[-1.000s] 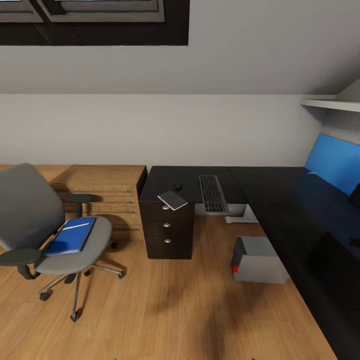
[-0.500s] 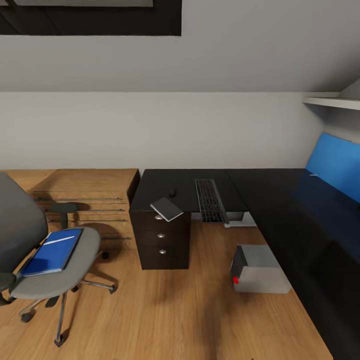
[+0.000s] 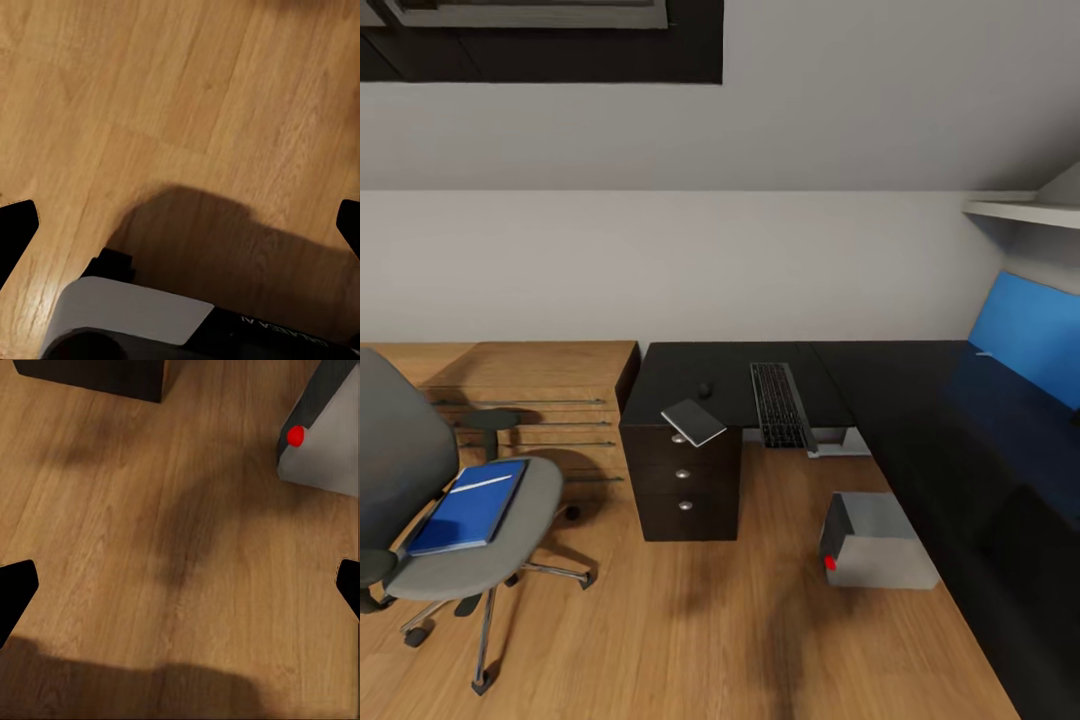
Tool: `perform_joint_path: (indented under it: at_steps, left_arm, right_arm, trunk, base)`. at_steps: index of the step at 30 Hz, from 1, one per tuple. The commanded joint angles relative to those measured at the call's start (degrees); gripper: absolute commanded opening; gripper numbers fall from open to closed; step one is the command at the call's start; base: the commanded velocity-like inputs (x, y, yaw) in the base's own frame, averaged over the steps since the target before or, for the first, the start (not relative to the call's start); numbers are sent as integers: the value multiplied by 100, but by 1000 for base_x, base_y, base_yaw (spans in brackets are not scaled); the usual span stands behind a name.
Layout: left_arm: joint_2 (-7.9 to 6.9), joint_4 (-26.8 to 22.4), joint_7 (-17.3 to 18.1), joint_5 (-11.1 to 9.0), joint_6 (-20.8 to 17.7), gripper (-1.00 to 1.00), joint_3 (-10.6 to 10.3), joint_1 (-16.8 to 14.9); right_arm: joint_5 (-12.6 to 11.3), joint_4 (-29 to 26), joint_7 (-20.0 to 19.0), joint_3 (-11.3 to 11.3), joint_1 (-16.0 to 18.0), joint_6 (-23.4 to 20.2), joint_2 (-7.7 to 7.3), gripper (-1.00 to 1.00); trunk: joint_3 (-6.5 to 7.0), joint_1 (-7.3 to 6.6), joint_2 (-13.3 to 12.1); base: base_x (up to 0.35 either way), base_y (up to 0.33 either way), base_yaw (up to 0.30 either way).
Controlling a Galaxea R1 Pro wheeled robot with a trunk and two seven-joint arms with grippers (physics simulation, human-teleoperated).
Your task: In the bedroom, organize the workspace by keeping the computer under the desk, ensuring the monitor is on the desk, placing the keyboard on the desk next to the monitor, placing the mouse on the desk next to the keyboard, moving the folder from the swivel chair onto the desk next to the mouse, stacking the notebook on top of the folder with the pen on top of the notebook, and positioning the swivel chair next to the desk.
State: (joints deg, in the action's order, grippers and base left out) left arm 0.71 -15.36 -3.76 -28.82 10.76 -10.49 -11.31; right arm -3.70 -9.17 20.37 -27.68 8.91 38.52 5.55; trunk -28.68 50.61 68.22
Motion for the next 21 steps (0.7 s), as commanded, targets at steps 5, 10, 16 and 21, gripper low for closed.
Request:
perform_joint_path:
  at_steps: [5, 10, 16, 21]
  left_arm:
    - [-1, 162, -38, -27, 23, 100, -49, -3]
    - [-1, 323, -33, -27, 27, 100, -49, -3]
    - [-8, 490, -29, -27, 31, 100, -42, -3]
    - [-9, 490, -29, -27, 36, 100, -41, -3]
  right_arm:
    - [-46, 167, 28, -46, 5, 23, -1, 100]
    - [-51, 328, 28, -45, 5, 22, -1, 100]
    - [-52, 521, 28, -45, 5, 16, -1, 100]
    - [-52, 777, 28, -45, 5, 17, -1, 100]
  trunk:
    - [85, -111, -199]
    - [85, -111, -199]
    - [85, -111, -199]
    - [85, -111, -199]
  base:
    - [0, 0, 0]
    - [0, 0, 0]
    - [14, 0, 0]
    - [253, 0, 0]
